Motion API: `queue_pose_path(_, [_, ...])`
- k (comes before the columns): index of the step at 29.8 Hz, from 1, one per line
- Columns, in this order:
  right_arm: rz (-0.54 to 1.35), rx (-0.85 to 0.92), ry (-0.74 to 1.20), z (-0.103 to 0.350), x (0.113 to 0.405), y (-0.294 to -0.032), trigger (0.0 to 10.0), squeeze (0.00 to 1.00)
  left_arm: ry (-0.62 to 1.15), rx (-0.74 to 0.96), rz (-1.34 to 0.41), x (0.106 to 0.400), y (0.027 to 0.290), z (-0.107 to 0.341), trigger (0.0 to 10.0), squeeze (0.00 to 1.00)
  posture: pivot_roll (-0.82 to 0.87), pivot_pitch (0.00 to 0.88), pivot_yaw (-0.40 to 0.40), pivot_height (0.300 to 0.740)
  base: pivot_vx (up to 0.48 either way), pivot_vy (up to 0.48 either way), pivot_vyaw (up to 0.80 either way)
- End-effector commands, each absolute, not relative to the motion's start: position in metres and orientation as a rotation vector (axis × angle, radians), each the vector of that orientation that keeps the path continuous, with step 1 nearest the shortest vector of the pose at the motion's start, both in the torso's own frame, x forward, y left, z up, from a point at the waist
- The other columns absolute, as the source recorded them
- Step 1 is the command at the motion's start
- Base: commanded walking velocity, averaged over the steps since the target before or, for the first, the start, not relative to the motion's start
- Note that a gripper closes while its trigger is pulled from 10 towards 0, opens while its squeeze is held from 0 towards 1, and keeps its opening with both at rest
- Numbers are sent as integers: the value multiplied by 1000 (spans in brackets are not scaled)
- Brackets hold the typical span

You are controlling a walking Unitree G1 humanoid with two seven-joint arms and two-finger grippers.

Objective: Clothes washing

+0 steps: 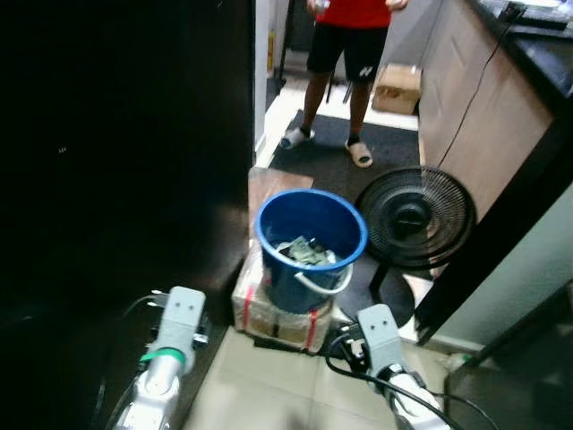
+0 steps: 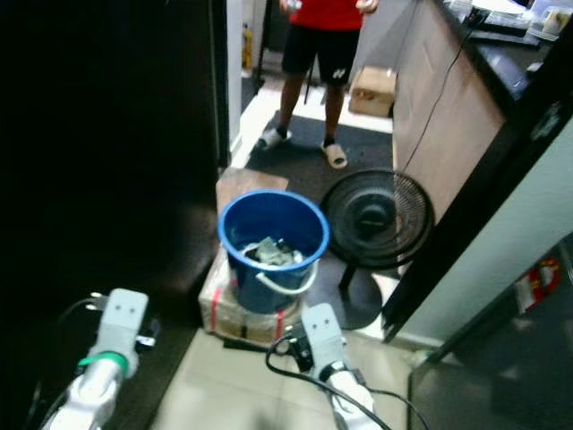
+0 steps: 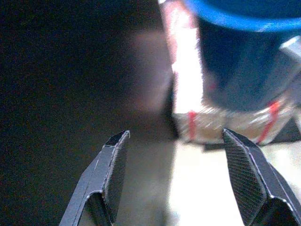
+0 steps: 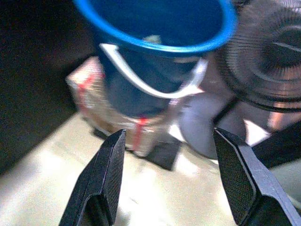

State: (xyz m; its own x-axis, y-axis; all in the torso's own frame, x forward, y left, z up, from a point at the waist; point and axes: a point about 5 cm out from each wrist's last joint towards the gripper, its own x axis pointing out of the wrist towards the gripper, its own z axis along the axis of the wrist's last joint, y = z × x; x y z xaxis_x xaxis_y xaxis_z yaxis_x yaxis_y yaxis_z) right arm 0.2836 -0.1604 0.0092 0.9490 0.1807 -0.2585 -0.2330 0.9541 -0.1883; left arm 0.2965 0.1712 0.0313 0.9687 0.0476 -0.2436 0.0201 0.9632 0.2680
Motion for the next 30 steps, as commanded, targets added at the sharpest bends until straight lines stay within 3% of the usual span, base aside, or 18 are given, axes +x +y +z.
queue_pose_path(1, [218,-212,276,1,276,-159,10000,0,294,272,21,289,175,22,10000,0,76,19,-1,740,0,-412,0])
queue_pose_path(6, [217,-212,276,1,276,-159,10000,0,295,269,25,289,175,21,10000,0,77,17,-3,740,0,-339,0])
queue_pose_path(30, [243,-191,254,3,277,-153,10000,0,289,226,31,288,175,22,10000,0,81,25,-3,740,0,0,0])
